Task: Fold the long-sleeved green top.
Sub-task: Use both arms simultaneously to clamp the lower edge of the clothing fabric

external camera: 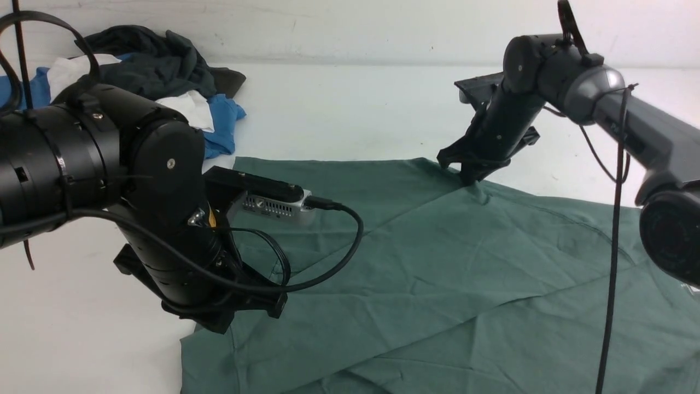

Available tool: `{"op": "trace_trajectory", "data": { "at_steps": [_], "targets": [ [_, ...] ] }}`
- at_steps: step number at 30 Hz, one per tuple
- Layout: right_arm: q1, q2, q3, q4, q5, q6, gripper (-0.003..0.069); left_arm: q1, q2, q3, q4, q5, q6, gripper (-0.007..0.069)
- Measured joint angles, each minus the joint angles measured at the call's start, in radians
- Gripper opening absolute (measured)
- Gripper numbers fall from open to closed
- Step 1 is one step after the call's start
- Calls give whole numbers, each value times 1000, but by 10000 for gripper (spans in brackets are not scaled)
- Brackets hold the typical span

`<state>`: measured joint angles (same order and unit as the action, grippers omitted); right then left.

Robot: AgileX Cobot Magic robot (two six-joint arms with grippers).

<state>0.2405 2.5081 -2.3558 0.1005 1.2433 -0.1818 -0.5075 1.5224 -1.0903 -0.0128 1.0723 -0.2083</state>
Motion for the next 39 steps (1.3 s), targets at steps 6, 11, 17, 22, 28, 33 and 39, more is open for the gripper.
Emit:
{"op": "trace_trajectory", "data": {
  "at_steps": [6, 11, 17, 22, 28, 33, 39],
  "targets": [
    [0, 0, -60, -77, 5, 13, 12, 0, 0, 0, 13, 13, 0, -4],
    [0, 4, -62, -142, -7, 54, 12, 0, 0, 0, 13, 47, 0, -4],
    [0, 31, -62, -194, -90, 91, 78, 0, 0, 0, 13, 68, 0, -4],
    [1, 29, -62, -305, -72, 215, 232, 0, -3, 0, 13, 98, 0, -4],
    [10, -43, -60, -387, -2, 227, 344, 0, -51, 0, 13, 99, -26, -4],
    [10, -154, -60, -383, 2, 198, 331, 0, -125, 0, 42, 117, -60, -4],
    [10, -295, -16, -278, 10, 193, 284, 0, -181, 0, 54, 142, -79, -4]
  ]
}}
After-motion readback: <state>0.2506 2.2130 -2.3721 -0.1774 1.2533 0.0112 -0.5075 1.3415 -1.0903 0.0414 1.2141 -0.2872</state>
